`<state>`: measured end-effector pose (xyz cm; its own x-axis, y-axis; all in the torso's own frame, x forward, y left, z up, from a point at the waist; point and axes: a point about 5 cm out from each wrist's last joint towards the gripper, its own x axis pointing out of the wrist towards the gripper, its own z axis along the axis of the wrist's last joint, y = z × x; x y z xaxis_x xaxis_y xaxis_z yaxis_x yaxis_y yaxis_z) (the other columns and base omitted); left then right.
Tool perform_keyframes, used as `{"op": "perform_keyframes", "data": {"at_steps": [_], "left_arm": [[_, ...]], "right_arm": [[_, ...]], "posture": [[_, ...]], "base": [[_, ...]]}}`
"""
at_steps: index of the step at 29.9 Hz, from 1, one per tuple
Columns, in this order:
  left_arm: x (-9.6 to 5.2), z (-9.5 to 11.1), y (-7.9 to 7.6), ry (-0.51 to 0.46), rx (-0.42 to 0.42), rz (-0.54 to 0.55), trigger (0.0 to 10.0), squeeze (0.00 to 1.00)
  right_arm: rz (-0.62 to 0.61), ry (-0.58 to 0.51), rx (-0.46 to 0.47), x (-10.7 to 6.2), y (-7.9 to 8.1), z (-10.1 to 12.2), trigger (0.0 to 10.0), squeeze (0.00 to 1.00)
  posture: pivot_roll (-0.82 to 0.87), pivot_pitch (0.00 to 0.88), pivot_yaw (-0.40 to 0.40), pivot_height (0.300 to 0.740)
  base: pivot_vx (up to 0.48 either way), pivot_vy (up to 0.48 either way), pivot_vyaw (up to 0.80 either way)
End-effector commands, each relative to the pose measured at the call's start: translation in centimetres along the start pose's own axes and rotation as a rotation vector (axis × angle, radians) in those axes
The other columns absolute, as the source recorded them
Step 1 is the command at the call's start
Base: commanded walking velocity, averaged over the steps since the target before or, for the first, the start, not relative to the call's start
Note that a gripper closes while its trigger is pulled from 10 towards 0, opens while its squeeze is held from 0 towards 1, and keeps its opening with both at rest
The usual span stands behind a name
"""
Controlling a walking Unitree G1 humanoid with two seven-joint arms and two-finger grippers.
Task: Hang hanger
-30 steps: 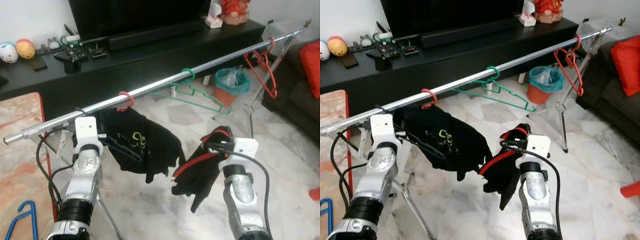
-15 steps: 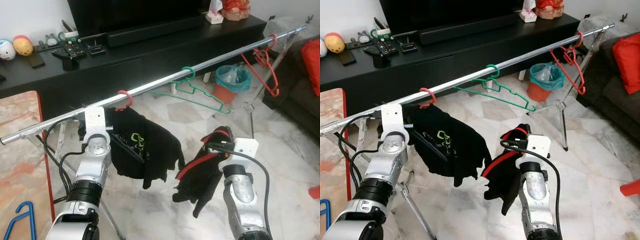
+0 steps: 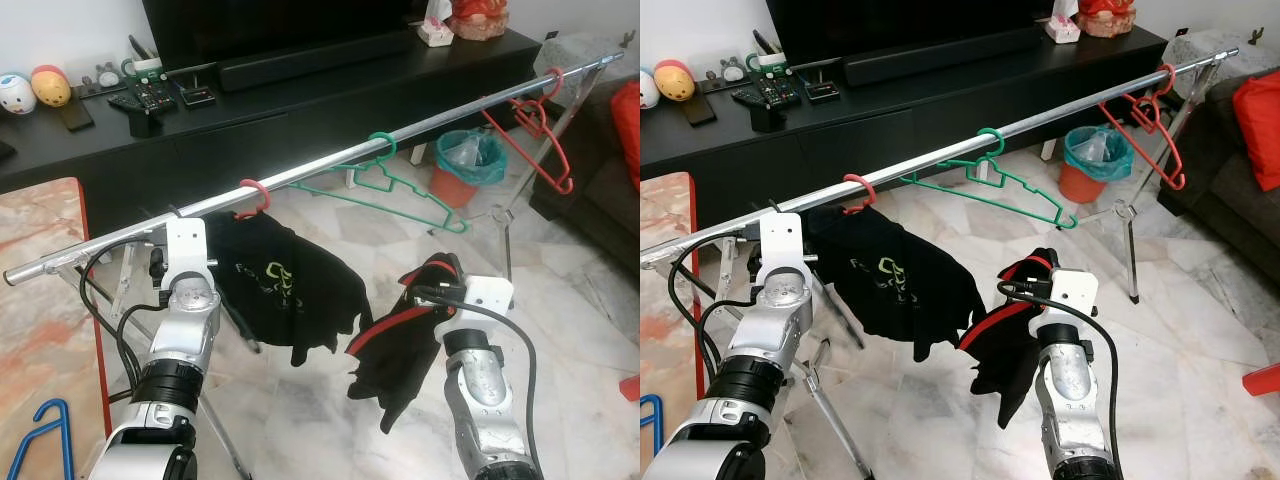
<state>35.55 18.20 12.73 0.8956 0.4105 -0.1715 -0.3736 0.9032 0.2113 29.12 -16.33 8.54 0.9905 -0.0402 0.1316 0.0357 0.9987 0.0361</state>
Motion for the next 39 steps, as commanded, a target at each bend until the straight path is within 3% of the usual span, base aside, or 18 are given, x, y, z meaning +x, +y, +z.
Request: {"op": "perform_keyframes", "data": {"at_steps": [1, 39], "left_arm": [[-0.01, 0.35, 0.34, -0.014, 0.005, 0.01, 0.0, 0.0], [-0.11, -0.21, 0.27, -0.02, 0.027, -0.012, 0.0, 0.0]], "right_arm": [[0.0, -0.003, -0.003, 0.0, 0.01, 0.08, 10.0, 0.0], [0.001, 0.006, -0.006, 0.0, 0.11, -0.06, 10.0, 0.0]], "posture": [[0.02, 0.086, 0.006, 0.74], [0.03, 0.086, 0.007, 0.74]], "base": [[0.0, 0.0, 0.0], [0.0, 0.0, 0.0]]}}
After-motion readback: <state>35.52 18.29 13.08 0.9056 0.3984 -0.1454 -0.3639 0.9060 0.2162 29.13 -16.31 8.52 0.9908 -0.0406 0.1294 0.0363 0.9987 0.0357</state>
